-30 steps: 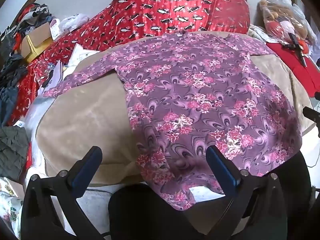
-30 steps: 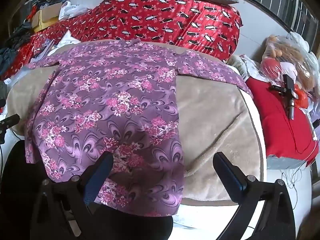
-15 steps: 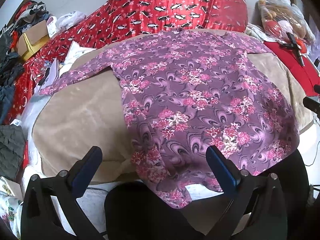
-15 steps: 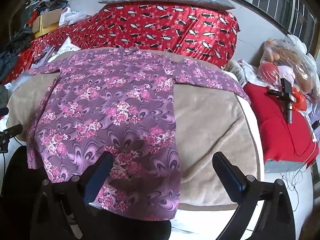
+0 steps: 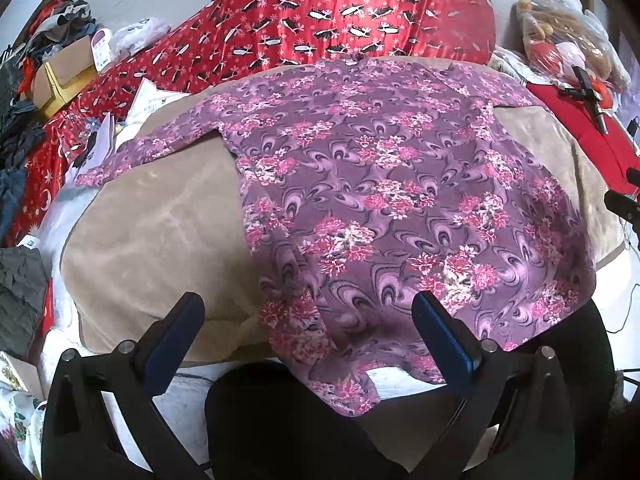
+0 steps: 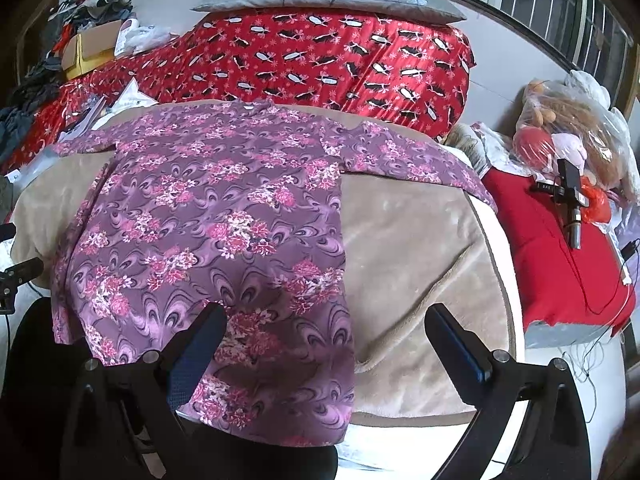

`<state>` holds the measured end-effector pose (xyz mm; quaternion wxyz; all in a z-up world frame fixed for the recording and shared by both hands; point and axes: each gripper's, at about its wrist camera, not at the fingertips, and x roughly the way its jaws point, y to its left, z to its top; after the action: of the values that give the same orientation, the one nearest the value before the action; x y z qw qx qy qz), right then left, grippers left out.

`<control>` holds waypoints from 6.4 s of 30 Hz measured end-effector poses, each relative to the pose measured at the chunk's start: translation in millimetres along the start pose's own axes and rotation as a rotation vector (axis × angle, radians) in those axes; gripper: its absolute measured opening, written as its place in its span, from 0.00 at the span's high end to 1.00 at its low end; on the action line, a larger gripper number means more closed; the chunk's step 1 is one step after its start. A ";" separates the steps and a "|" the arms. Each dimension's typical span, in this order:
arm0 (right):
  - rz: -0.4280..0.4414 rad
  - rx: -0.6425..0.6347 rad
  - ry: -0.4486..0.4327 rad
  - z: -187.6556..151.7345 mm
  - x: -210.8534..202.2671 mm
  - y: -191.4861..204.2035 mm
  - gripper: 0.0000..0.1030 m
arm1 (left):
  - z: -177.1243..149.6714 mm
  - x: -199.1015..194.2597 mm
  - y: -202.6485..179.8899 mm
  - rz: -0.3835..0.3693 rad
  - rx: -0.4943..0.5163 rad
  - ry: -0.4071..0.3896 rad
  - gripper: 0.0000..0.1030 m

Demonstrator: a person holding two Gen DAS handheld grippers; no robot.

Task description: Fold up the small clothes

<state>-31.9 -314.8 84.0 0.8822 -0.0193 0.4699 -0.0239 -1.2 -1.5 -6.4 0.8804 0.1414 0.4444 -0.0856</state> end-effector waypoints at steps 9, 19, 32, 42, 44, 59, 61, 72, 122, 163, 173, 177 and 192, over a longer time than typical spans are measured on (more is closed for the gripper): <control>0.005 0.003 0.006 -0.4 2.2 -0.9 0.04 | 0.6 5.9 -2.3 0.013 0.002 -0.015 0.00; 0.025 0.014 0.028 0.4 13.1 -0.1 0.04 | 4.0 15.0 -0.9 0.010 0.006 0.047 0.00; 0.184 0.182 0.362 -52.6 85.6 -31.2 0.37 | -19.6 74.0 24.3 -0.198 -0.049 0.360 0.41; 0.469 0.272 0.109 -26.4 -0.2 -51.5 0.95 | 8.7 21.4 83.7 -0.330 -0.233 0.343 0.93; 0.464 0.289 0.091 -26.2 -12.0 -61.2 0.95 | 1.3 17.4 92.2 -0.267 -0.222 0.367 0.93; 0.312 0.286 0.170 -20.6 27.8 -59.3 0.86 | 6.7 15.5 130.8 -0.176 -0.272 0.256 0.47; 0.326 0.277 0.123 -3.2 33.8 -53.2 0.86 | 34.7 35.6 108.4 -0.163 -0.243 0.215 0.42; 0.358 0.390 0.191 24.3 112.6 -92.4 0.84 | 70.0 103.8 44.2 -0.114 -0.074 0.315 0.42; 0.455 0.490 -0.021 246.7 241.5 -17.9 0.85 | 231.5 181.6 104.9 -0.355 -0.308 0.255 0.38; 0.501 0.695 0.075 158.7 255.1 -93.1 0.95 | 258.5 209.6 113.6 -0.286 -0.506 0.246 0.94; 0.365 0.698 -0.001 157.2 230.4 -104.1 0.86 | 241.7 187.8 138.1 -0.283 -0.527 0.196 0.88; 0.424 0.604 -0.011 183.2 223.7 -69.7 0.76 | 248.1 185.8 140.0 -0.292 -0.551 0.184 0.79; 0.677 0.232 0.148 234.1 254.4 193.5 0.76 | 210.1 192.8 269.8 -0.257 -0.741 0.194 0.44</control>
<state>308.8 -134.3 -7.1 0.8000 0.2392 0.5066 0.2150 346.6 180.4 3.4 0.8080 -0.2348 0.5402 -0.0152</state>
